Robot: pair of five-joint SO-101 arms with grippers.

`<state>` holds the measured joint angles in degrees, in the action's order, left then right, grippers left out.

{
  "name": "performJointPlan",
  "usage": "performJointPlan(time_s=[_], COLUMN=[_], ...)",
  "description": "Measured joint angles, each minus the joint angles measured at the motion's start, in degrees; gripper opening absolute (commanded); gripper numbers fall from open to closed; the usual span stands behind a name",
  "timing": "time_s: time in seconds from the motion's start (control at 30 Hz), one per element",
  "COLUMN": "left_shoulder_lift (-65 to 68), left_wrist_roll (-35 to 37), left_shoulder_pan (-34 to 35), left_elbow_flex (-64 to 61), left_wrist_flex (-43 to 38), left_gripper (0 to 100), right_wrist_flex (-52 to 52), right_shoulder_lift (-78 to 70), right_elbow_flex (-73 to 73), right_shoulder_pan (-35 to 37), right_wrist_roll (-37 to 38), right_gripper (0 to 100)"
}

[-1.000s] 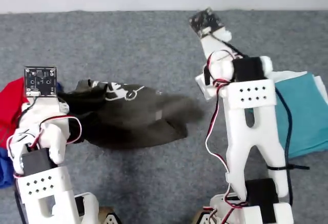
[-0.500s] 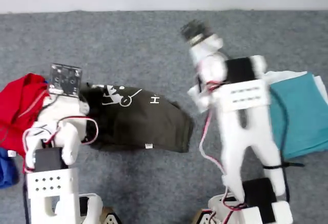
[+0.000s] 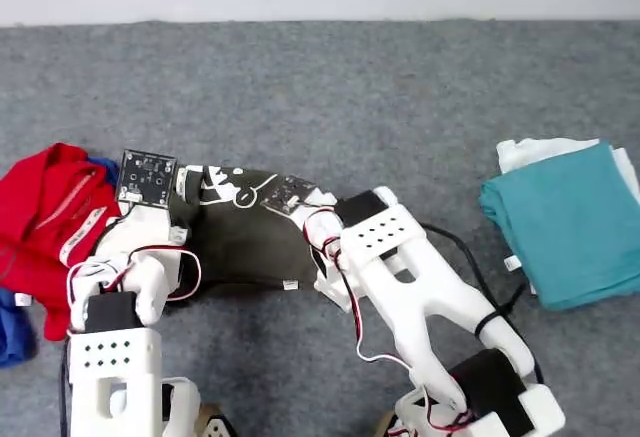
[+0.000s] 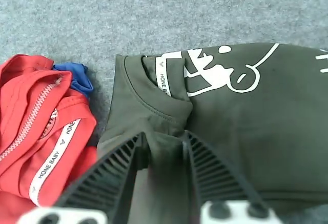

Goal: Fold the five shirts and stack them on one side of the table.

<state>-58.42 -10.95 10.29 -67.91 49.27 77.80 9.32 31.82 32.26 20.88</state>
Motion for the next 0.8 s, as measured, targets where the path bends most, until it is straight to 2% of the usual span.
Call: performJointPlan(time_s=[0.17, 0.33, 0.47, 0.8], left_shoulder_lift=[0.0, 0.0, 0.0, 0.0], left_wrist_roll=[0.0, 0.0, 0.0, 0.0], left_shoulder_pan=[0.0, 0.0, 0.0, 0.0], left_elbow_flex=[0.0, 0.0, 0.0, 0.0], left_wrist_flex=[0.0, 0.0, 0.0, 0.0], left_gripper=[12, 12, 12, 12], right_wrist_flex=[-7.91, -18.55, -23.82, -24.44], right_shoulder_lift=[0.0, 0.0, 0.0, 0.0], right_elbow_flex=[5.8, 12.48, 15.47, 15.03], right_shoulder_pan=[0.0, 0.0, 0.0, -2.02], right_wrist_roll=[-0.09, -0.09, -0.09, -0.09], right_gripper=[18.5, 6.6, 0.8, 1.0])
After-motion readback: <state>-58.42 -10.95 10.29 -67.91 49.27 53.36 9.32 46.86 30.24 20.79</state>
